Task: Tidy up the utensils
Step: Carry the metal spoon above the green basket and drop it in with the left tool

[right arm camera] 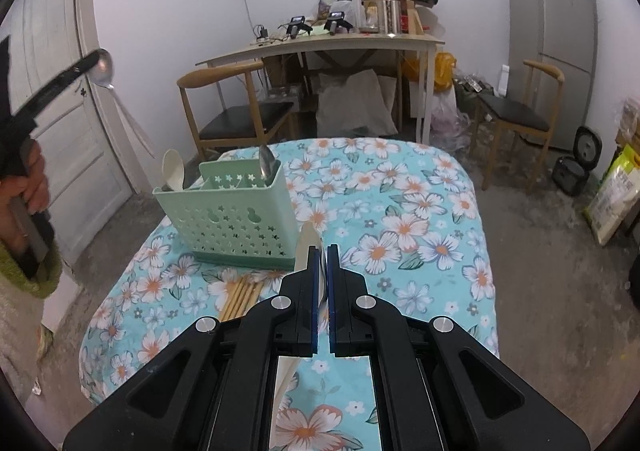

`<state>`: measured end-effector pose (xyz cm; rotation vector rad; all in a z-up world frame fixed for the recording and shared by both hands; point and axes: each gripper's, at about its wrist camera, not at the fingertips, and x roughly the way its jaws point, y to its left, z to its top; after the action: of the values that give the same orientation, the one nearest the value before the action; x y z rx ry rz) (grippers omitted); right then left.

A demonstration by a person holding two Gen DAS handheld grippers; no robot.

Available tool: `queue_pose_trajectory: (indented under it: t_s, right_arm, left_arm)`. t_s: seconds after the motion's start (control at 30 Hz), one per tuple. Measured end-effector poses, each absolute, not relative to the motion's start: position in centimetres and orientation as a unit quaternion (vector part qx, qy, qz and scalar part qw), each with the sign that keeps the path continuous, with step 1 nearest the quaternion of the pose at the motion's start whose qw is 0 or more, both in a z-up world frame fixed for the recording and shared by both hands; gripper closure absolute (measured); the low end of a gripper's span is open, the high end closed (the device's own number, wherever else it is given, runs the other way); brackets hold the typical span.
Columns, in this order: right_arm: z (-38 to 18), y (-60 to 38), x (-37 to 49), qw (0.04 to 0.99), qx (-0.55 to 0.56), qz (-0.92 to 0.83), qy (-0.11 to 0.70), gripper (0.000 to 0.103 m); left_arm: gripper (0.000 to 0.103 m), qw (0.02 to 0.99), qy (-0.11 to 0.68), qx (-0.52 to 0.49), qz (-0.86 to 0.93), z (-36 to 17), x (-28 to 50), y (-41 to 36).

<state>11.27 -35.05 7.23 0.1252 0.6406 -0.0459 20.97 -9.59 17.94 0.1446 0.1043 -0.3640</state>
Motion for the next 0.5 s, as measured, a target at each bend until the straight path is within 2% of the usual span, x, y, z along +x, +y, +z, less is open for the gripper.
queue_pose_trajectory:
  t_s: [0.23,0.5]
  right_arm:
    - [7.1,-34.2,11.7,0.944,0.050,-0.015,0.325,0.101]
    - [6.7,-33.8,12.1,0.942,0.052,-0.009,0.332,0.101]
  left_arm:
    - [0.101,0.978,0.044,0.126,-0.160,13.7,23.1,-11.2]
    - [0.101,0.973,0.091,0.097,-0.189,10.7,25.7,-11.2]
